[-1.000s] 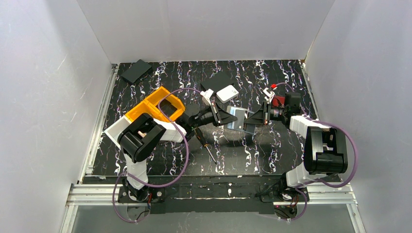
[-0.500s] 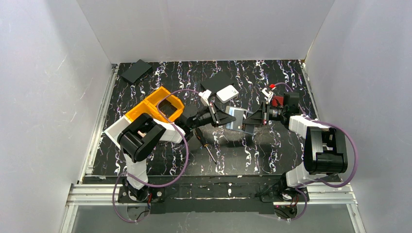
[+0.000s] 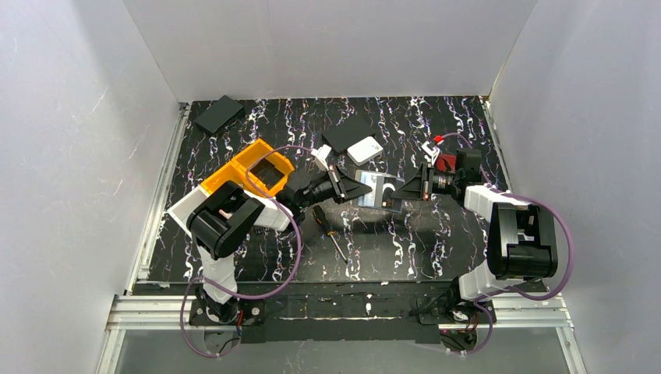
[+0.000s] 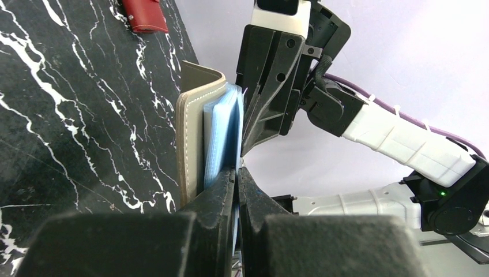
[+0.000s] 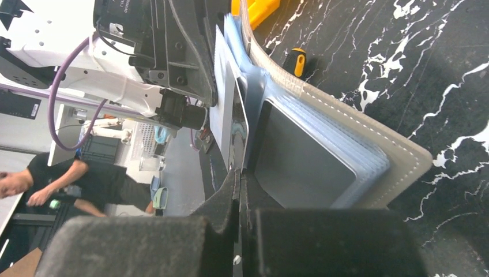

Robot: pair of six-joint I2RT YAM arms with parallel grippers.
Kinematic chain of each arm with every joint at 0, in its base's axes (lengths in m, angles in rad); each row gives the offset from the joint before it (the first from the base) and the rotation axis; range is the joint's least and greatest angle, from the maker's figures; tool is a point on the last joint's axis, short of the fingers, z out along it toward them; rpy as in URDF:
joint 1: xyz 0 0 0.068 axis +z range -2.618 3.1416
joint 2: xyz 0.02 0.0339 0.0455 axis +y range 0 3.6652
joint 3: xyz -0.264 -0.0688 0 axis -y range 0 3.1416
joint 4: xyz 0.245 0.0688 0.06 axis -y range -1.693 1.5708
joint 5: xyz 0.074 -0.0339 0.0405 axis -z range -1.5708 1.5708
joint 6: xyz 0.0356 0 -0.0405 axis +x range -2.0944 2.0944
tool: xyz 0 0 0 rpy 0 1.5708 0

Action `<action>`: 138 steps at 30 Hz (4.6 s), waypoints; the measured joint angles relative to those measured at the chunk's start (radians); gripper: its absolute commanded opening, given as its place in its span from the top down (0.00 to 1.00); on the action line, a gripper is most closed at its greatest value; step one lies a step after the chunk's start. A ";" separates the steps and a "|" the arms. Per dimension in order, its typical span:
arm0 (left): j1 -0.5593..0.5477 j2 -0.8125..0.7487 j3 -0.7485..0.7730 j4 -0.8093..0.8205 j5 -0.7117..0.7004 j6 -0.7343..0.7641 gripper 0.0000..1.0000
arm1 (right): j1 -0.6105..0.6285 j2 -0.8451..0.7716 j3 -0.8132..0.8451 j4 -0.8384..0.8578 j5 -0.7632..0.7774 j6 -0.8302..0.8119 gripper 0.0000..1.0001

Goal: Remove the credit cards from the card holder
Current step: Remove the credit card from the card holder, then place the credit card in the storage box.

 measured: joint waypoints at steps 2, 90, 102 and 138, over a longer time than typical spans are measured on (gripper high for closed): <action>0.005 0.000 -0.011 0.004 -0.003 0.000 1.00 | -0.002 0.000 0.000 -0.019 0.010 -0.021 0.99; -0.119 -0.202 0.087 -0.578 -0.040 0.396 0.41 | -0.003 -0.019 0.092 -0.418 -0.121 -0.442 0.99; -0.118 -0.128 0.122 -0.423 0.031 0.312 1.00 | -0.001 -0.019 0.092 -0.422 -0.129 -0.447 0.99; 0.227 -0.184 0.806 -2.300 -0.477 1.658 1.00 | -0.049 -0.184 0.105 -0.493 0.173 -0.531 0.02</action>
